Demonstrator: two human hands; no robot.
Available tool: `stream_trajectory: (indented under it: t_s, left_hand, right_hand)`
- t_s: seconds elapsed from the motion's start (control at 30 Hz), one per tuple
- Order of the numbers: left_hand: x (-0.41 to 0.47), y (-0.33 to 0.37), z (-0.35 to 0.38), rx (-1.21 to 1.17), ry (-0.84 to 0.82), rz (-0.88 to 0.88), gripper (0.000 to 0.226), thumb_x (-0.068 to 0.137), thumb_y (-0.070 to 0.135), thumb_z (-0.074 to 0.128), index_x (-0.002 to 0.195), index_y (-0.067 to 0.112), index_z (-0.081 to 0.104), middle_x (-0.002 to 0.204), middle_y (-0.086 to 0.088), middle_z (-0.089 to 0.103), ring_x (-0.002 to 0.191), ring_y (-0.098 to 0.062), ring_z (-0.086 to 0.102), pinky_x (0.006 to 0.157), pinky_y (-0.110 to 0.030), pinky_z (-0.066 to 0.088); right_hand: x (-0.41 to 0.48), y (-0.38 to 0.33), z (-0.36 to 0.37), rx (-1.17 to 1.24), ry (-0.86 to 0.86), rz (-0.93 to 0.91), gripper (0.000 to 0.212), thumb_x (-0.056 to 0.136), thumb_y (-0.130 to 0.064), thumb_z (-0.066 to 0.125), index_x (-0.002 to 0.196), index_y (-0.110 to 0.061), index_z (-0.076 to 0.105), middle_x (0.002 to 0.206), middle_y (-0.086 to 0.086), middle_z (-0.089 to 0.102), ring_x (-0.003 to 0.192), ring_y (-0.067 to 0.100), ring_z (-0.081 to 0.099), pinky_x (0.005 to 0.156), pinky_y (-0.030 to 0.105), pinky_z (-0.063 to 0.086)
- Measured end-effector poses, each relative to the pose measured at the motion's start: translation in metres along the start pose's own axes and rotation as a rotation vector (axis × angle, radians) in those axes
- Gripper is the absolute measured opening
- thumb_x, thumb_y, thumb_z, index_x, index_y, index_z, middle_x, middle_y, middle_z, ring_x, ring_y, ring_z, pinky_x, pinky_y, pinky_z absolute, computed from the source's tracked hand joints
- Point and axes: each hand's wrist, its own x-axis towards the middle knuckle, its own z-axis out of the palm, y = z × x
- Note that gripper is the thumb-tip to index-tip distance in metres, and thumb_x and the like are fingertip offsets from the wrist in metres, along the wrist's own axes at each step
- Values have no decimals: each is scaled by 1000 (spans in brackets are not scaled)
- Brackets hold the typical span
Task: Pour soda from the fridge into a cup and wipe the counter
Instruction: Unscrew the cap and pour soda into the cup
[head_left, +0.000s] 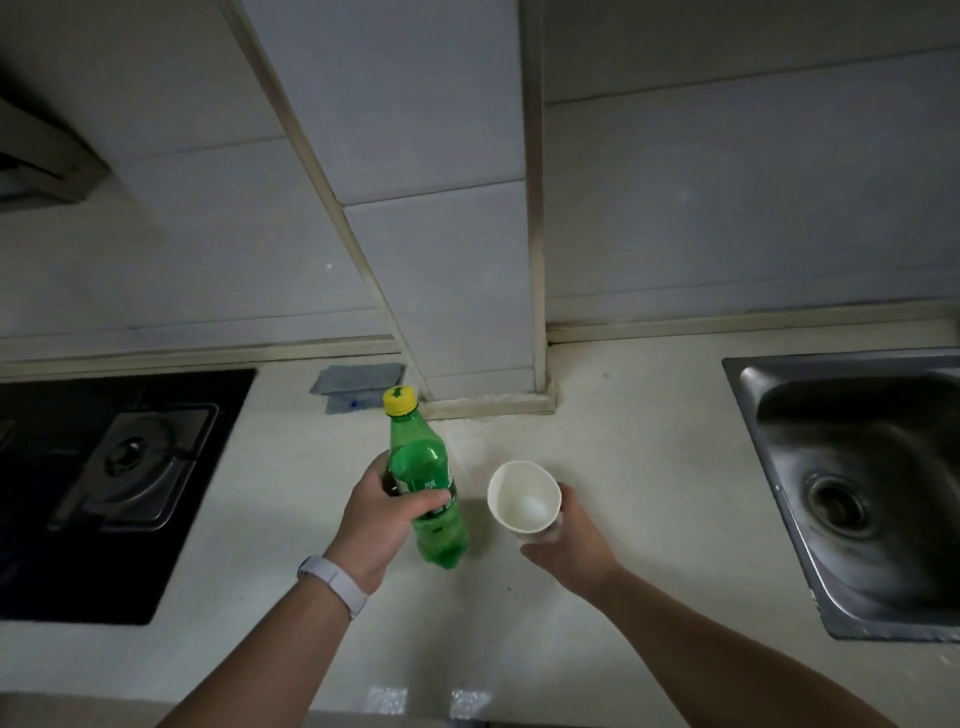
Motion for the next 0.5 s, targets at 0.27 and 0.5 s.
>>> stream_trajectory:
  t_s: [0.27,0.5]
  left_hand:
    - [3,15,-5,32,-54,82,49,60,10,83,105,22,68,93,-2,75,87,-19,71,70,-28,54]
    - [-6,24,-13,132,-90,207,55,61,4,86,103,35,65,93,10,75,83,-10,69,68,-19,53]
  right_hand:
    - [-10,2,-46,-263,123,18,39,87,-20,65,125,-17,55,116,-6,60,107,11,58,83,16,38]
    - [-17,-86,-93,-158,213,-120,9,92,-20,62,96,-28,63,87,-7,70,79,9,66,70,23,52]
